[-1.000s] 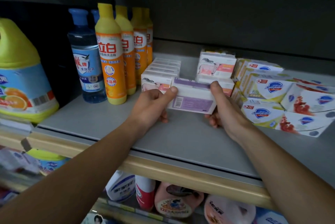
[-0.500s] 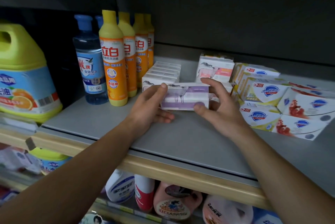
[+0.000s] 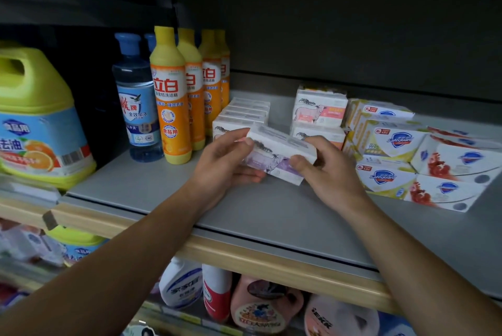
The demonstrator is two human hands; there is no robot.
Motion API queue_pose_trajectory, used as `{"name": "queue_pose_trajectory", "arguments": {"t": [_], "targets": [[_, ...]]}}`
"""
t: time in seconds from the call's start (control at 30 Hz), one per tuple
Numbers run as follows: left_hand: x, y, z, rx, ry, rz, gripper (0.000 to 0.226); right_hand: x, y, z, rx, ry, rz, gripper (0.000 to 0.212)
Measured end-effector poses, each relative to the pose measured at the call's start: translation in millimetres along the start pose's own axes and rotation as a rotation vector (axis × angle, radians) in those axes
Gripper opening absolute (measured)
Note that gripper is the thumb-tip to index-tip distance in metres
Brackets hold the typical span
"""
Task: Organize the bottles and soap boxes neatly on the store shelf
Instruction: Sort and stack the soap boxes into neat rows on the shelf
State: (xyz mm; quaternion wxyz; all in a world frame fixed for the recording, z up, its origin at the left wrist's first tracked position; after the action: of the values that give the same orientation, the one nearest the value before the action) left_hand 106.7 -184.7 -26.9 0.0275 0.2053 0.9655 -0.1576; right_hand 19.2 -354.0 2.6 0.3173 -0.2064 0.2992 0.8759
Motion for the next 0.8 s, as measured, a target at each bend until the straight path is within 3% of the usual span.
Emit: {"name": "queue_pose_trajectory", "arguments": {"t": [0.17,0.3,0.4,0.57,0.67,0.8], "targets": [[-2.8,3.4,-1.2,0.022,-0.055,-0.03,0.031,6.1,-0.9,31.5,0.024,0.259,0.015,0.052],[-5.1,10.7,-6.7,0.024,-0.099,-0.036,0.034,9.7,-4.0,41.2,0.097,0.351,0.015,0.05],[-6.0,8.5,-7.9,0.017,-0.102,-0.012,0.036,10.0,-5.8,40.3,0.151,0.349,0.021,0.044],[-4.2,8.5,-6.9,0.014,-0.086,-0.037,0.044,12.4,-13.1,38.6,0.233,0.351,0.062,0.057],[-2.9,8.8,-3.8,-0.028,-0.069,-0.054,0.031,10.9,-11.3,36.8,0.18,0.314,0.051,0.05],[2.1,0.0,-12.7,-0.31,-0.239,-0.027,0.023,6.4,-1.4,21.1,0.038,0.155,-0.016,0.036]]}}
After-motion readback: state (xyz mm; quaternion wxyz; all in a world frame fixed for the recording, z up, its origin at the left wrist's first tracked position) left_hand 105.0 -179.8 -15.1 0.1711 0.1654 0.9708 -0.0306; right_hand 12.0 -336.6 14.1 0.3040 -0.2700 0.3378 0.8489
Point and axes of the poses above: each hand's wrist, its own x-axis away from the middle knuckle, its own y-axis out of the back of the hand, z = x × y, the point moved 10 cm from there along -x, towards the middle knuckle, and after that the axes turned 10 degrees about -z, right-handed, at the moved point
